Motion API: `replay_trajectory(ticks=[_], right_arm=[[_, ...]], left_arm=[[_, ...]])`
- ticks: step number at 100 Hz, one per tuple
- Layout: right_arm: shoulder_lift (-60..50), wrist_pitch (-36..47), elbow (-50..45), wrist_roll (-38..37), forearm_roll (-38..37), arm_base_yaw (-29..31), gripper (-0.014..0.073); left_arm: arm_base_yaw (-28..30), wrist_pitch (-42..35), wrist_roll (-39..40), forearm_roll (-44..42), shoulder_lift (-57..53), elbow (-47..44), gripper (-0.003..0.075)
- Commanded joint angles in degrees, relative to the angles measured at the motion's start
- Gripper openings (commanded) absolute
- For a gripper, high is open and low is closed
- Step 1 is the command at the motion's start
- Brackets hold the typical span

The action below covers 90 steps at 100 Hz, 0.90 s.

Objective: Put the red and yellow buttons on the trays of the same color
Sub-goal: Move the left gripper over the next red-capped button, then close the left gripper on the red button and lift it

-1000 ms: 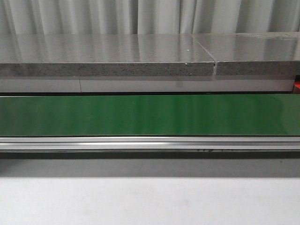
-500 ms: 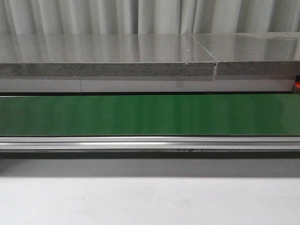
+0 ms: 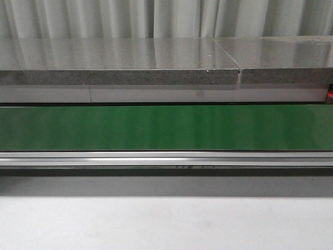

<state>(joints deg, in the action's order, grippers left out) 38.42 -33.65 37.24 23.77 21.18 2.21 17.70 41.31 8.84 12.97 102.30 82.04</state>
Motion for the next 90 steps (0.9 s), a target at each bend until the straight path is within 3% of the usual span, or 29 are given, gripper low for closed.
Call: replay_trajectory(ticks=[1, 34, 71, 90], right_arm=[[-0.2, 3.5, 1.4, 0.5, 0.4, 0.0, -0.0068], [-0.2, 3.5, 1.4, 0.5, 0.4, 0.0, -0.0068], [-0.2, 3.5, 1.4, 0.5, 0.4, 0.0, -0.0068], [-0.2, 3.5, 1.4, 0.5, 0.4, 0.0, -0.0068]], left_arm=[[-0.1, 1.3, -3.0, 1.6, -7.3, 2.0, -0.0019], [-3.2, 3.5, -6.6, 2.1, -17.8, -6.1, -0.0019], [-8.9, 9.1, -10.7, 2.1, -15.6, -7.8, -0.0019], [-9.2, 9.2, -11.0, 2.1, -12.6, -7.9, -0.0019]])
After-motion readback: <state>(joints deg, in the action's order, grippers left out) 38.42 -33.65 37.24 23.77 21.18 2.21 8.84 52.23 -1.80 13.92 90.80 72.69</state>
